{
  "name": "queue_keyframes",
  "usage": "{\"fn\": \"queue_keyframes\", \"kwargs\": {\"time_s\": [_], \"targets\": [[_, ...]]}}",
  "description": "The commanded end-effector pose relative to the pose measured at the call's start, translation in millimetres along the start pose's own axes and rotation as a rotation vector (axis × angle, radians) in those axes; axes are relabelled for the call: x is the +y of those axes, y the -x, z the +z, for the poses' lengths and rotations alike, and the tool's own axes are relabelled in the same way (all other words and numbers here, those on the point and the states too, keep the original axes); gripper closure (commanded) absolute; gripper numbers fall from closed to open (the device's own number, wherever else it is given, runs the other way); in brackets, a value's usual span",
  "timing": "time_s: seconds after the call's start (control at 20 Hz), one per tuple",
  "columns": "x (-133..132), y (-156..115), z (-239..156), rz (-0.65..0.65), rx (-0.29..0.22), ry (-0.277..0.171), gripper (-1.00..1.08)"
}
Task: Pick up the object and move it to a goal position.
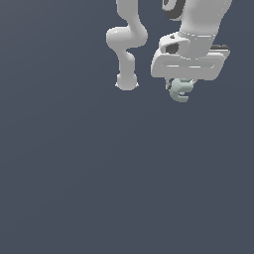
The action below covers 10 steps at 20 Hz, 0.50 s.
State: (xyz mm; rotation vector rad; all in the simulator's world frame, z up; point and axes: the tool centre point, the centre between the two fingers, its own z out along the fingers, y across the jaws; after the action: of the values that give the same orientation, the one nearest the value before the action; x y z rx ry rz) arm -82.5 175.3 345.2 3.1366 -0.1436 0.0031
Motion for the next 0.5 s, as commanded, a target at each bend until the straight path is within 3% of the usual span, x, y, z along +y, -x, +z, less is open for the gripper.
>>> {"fn": "queue_keyframes", "kwargs": {"time_s": [0.0,0.45], "targets": [[-8,8,-18,0.001,-0.001,0.0,1.08],[-24,20,-50,0.001,-0.002,-0.001,1.08]]}}
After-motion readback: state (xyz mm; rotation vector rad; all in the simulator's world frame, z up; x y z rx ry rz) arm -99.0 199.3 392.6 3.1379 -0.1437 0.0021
